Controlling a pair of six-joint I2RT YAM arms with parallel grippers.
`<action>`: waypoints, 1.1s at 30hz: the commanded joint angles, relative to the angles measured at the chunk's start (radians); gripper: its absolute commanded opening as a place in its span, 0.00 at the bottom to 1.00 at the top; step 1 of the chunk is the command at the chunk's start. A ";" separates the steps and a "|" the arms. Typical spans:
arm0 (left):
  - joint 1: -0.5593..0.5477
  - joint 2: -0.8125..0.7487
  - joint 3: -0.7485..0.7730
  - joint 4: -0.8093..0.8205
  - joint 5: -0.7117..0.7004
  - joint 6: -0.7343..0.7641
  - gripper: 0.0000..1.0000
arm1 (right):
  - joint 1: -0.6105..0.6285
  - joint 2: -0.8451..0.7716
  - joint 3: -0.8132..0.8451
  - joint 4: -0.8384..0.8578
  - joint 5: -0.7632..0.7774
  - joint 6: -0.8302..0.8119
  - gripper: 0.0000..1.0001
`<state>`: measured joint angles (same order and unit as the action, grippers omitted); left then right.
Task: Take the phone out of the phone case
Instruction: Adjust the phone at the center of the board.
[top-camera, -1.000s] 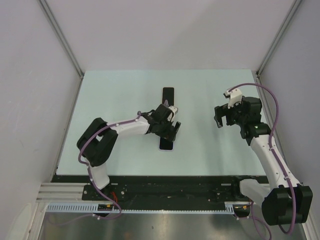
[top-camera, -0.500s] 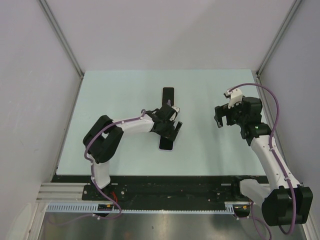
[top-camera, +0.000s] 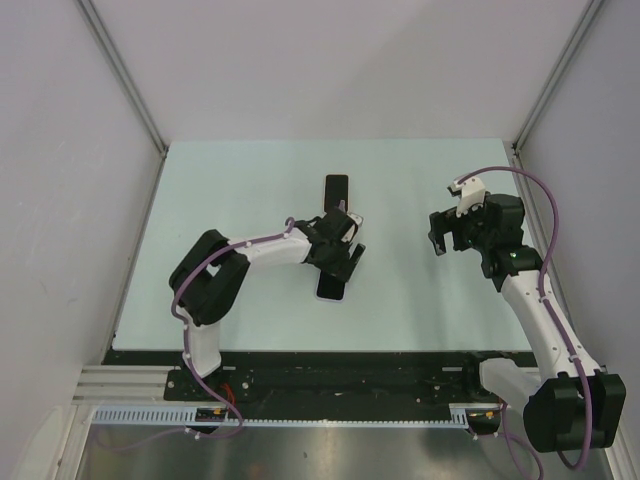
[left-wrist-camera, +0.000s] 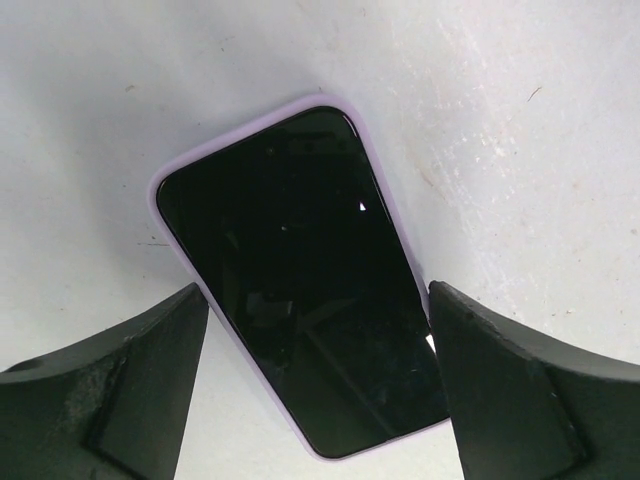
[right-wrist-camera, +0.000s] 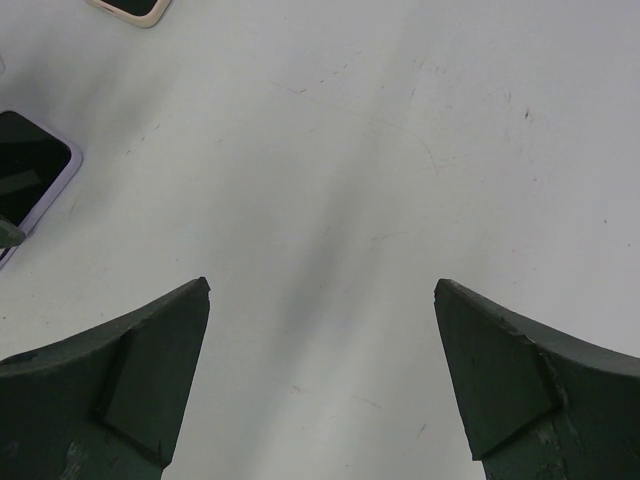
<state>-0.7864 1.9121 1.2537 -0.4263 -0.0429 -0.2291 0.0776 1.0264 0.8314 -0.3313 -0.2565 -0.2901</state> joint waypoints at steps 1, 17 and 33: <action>-0.007 0.027 0.032 -0.020 -0.060 0.050 0.86 | 0.007 -0.020 0.000 0.020 -0.007 -0.001 1.00; 0.185 -0.001 0.035 -0.057 -0.219 0.017 0.93 | 0.014 -0.020 0.000 0.018 -0.009 0.000 1.00; 0.317 -0.068 -0.003 -0.086 -0.065 -0.035 1.00 | 0.025 -0.015 0.002 0.023 0.000 -0.004 1.00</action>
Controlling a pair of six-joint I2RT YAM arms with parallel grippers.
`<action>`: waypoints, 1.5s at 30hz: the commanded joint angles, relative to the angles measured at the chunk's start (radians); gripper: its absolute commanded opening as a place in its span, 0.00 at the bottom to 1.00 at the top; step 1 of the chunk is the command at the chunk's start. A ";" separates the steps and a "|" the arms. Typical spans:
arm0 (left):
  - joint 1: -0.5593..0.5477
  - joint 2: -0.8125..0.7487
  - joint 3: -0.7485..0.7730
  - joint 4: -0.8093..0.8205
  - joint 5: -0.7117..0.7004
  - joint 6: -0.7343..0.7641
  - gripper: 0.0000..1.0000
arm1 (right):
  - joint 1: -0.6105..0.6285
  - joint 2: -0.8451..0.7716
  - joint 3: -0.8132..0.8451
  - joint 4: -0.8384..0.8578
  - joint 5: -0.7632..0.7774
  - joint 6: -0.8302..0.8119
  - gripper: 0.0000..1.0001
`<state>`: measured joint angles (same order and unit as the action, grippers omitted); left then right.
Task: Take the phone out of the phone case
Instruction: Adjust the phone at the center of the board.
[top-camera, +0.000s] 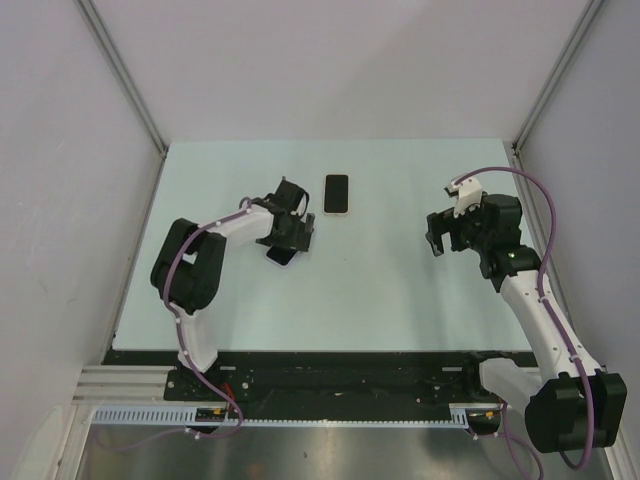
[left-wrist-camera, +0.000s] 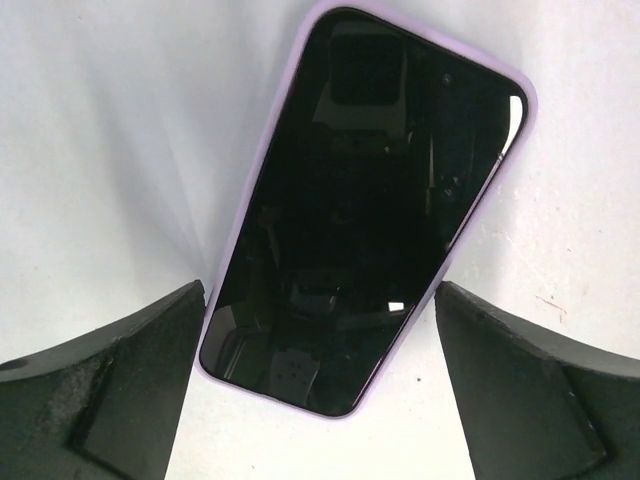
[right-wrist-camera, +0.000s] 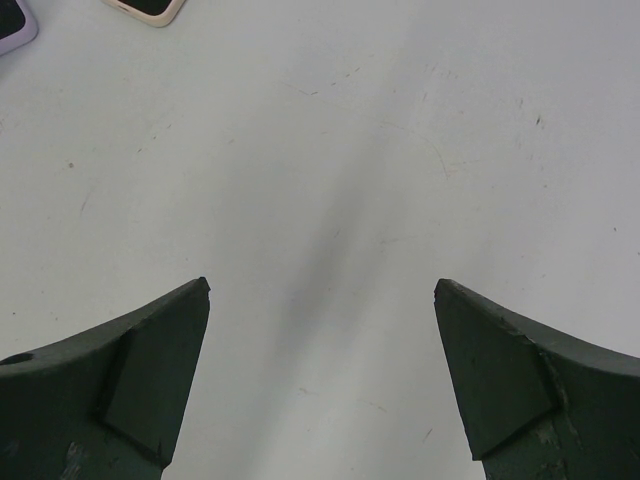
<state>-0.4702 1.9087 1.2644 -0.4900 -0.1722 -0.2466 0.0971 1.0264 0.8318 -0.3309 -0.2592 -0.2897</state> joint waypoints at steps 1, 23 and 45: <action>0.001 -0.072 -0.017 -0.022 0.088 -0.010 1.00 | 0.007 -0.017 0.000 0.023 0.005 -0.003 1.00; -0.123 -0.103 -0.069 -0.022 0.379 0.084 1.00 | 0.009 -0.017 0.000 0.024 0.012 -0.008 1.00; -0.199 -0.185 0.105 -0.019 0.356 0.369 1.00 | 0.013 -0.020 0.000 0.021 0.014 -0.012 1.00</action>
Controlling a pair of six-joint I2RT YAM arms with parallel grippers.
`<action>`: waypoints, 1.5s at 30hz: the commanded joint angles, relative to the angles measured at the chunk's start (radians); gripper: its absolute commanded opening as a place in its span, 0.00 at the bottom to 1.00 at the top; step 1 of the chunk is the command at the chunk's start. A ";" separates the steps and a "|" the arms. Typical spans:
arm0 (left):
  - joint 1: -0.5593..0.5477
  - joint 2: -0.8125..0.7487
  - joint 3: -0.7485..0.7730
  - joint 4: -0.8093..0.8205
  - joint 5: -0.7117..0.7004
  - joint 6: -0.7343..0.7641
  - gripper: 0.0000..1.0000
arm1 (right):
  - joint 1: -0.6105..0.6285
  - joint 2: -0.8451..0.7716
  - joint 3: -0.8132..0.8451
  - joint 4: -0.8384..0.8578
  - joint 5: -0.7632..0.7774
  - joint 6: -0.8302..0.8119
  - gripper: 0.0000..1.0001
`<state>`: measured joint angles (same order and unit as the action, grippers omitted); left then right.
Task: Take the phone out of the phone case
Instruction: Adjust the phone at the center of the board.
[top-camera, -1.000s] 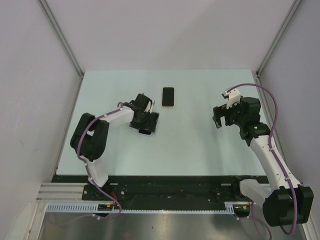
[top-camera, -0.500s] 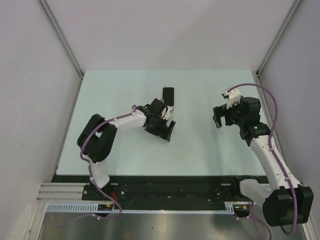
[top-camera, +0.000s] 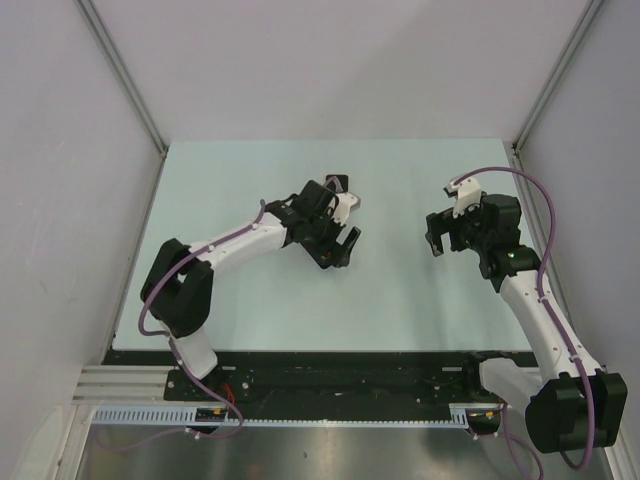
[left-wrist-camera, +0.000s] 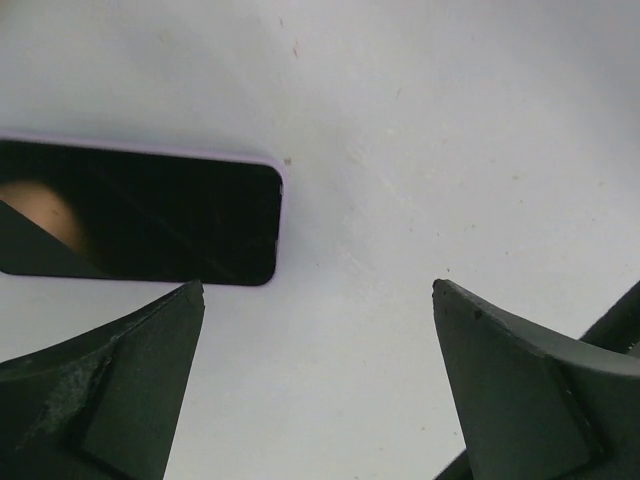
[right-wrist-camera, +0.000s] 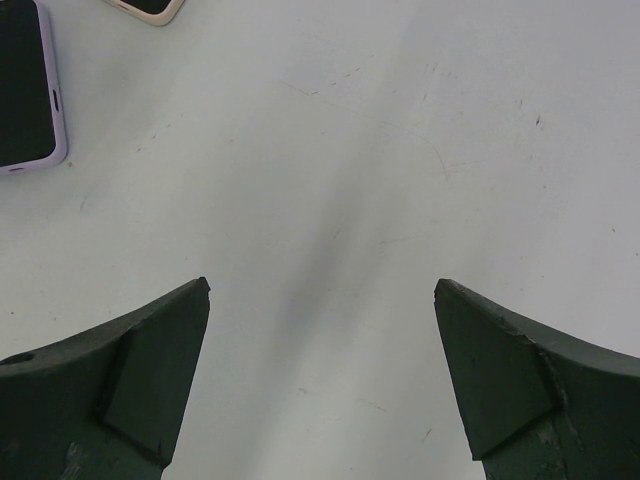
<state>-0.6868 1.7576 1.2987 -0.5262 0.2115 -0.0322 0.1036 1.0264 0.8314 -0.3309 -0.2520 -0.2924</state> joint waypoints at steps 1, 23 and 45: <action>0.036 -0.021 0.097 0.017 -0.041 0.173 1.00 | 0.005 -0.022 0.000 0.021 0.007 -0.010 1.00; 0.211 0.276 0.232 -0.075 0.143 0.328 1.00 | 0.001 -0.023 0.000 0.020 0.010 -0.013 1.00; 0.260 0.324 0.332 -0.074 0.117 0.267 1.00 | -0.001 -0.023 0.000 0.016 0.011 -0.014 1.00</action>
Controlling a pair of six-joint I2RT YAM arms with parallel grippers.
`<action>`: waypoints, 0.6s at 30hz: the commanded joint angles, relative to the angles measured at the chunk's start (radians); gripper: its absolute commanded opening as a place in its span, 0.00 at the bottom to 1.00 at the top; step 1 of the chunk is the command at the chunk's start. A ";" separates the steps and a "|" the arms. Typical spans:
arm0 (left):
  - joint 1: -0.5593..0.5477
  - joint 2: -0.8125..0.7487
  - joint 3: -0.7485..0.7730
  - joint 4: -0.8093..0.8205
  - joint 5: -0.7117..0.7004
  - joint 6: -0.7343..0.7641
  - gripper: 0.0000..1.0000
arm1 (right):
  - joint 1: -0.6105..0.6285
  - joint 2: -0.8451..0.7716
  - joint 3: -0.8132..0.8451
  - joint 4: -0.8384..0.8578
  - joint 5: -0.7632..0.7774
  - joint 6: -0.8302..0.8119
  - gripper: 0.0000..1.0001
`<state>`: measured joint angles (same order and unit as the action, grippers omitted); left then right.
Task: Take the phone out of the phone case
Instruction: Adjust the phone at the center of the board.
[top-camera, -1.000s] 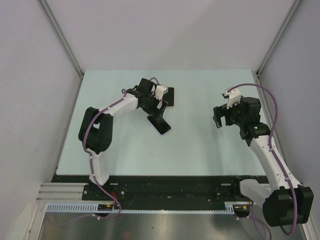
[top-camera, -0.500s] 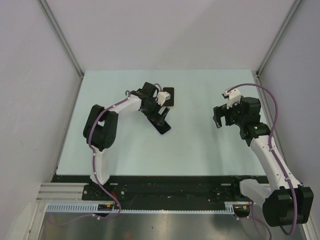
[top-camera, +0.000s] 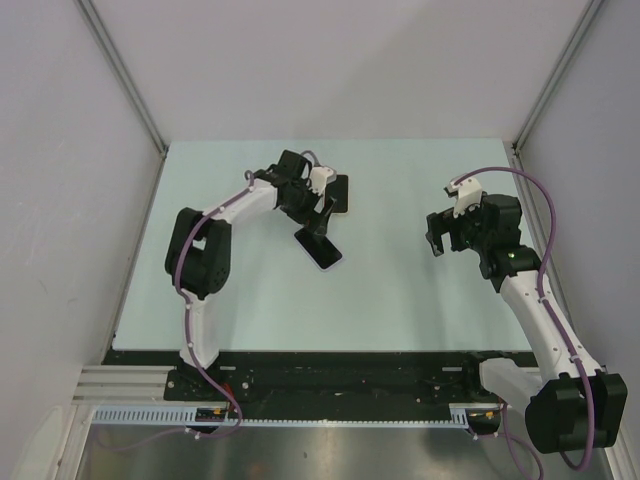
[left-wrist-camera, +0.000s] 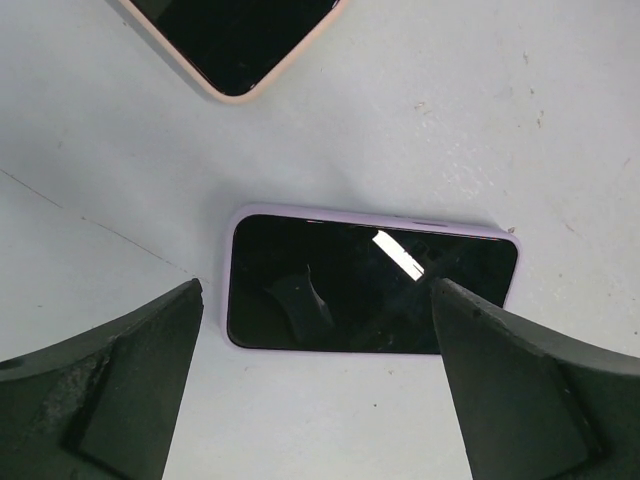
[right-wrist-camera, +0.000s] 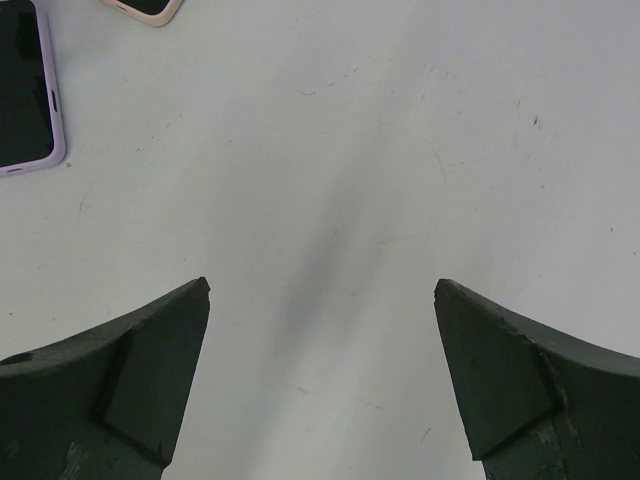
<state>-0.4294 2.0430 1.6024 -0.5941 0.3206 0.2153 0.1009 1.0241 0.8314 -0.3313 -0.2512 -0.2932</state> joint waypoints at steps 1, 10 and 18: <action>0.004 0.046 0.024 -0.007 0.002 0.021 1.00 | 0.002 -0.021 0.000 0.017 0.010 -0.015 1.00; 0.003 0.071 0.008 -0.006 -0.043 0.029 1.00 | 0.000 -0.019 0.000 0.015 0.007 -0.015 1.00; 0.001 0.017 -0.097 -0.010 -0.003 0.038 1.00 | 0.002 -0.018 0.000 0.017 0.009 -0.020 1.00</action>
<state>-0.4290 2.1155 1.5734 -0.5865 0.2829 0.2157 0.1009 1.0241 0.8314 -0.3313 -0.2512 -0.2935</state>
